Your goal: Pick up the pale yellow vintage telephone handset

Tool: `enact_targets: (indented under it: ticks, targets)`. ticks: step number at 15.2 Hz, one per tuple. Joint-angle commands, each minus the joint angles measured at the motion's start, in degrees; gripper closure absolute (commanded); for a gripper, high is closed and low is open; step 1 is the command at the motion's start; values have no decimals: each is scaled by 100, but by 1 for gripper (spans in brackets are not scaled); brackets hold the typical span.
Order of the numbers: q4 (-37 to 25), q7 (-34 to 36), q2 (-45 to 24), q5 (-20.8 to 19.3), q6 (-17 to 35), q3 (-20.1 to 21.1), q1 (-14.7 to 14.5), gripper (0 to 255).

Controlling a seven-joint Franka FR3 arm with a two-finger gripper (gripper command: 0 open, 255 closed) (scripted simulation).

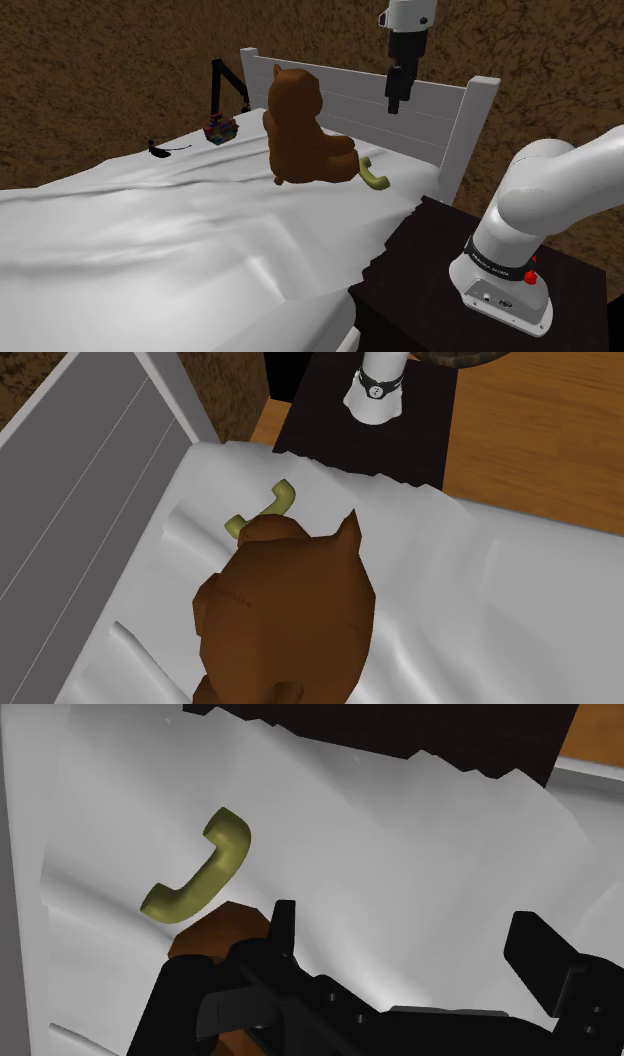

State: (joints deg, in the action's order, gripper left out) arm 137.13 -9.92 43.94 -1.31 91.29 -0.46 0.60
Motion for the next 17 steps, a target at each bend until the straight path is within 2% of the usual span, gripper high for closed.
enact_targets:
  ticks: [1,9,17]
  targets:
    - [0,0,0,0,0,0,0,0]
    - [744,600,-898,-173,1620,-15,365,0]
    - [1010,1250,-2275,-421,3235,-85,751,0]
